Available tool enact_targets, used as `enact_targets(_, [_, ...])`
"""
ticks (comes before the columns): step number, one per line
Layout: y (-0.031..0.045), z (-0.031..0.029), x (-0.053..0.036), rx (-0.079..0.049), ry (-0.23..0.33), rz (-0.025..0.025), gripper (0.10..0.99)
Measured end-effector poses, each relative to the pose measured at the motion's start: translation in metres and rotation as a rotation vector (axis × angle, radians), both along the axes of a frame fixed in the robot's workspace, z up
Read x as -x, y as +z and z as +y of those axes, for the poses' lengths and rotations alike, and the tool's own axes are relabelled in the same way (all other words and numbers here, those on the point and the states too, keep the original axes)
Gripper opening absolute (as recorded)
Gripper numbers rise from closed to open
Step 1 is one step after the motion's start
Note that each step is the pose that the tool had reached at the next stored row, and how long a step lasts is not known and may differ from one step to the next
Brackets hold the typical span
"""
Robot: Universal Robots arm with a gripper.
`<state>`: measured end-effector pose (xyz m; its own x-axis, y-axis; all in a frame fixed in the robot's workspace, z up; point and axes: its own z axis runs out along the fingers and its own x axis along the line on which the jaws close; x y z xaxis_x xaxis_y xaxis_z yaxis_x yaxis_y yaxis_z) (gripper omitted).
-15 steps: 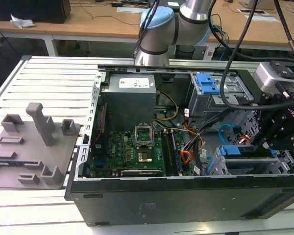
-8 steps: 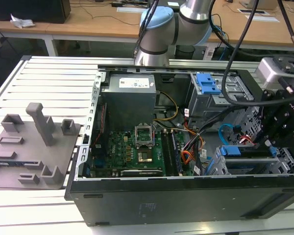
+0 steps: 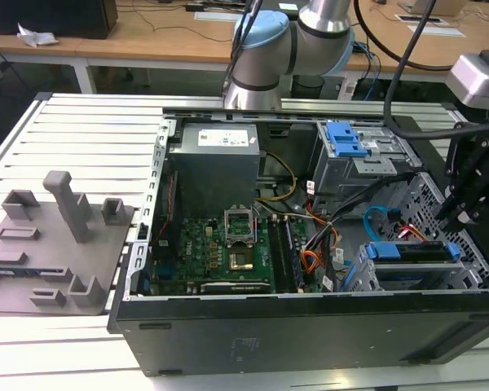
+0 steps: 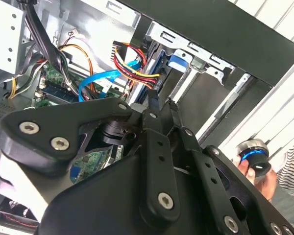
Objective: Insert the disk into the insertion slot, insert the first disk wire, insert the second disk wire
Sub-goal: 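Insert the first disk wire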
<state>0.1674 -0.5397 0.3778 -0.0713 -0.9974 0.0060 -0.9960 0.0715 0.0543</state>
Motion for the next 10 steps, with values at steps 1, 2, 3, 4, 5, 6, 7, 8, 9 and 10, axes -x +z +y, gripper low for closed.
enact_targets(1, [0.0002,0.0,0.0,0.0,0.0,0.0,0.239])
enact_targets(2, [0.0003,0.0,0.0,0.0,0.0,0.0,0.239])
enact_targets(3, [0.0003,0.0,0.0,0.0,0.0,0.0,0.239])
enact_targets(4, [0.0004,0.0,0.0,0.0,0.0,0.0,0.239])
enact_targets(5, [0.0005,0.0,0.0,0.0,0.0,0.0,0.239])
enact_targets(6, [0.0005,0.0,0.0,0.0,0.0,0.0,0.239])
enact_targets(7, [0.0006,0.0,0.0,0.0,0.0,0.0,0.239])
enact_targets(8, [0.0007,0.0,0.0,0.0,0.0,0.0,0.224])
enact_targets(9, [0.0007,0.0,0.0,0.0,0.0,0.0,0.157])
enact_targets(10, [0.0009,0.0,0.0,0.0,0.0,0.0,0.106])
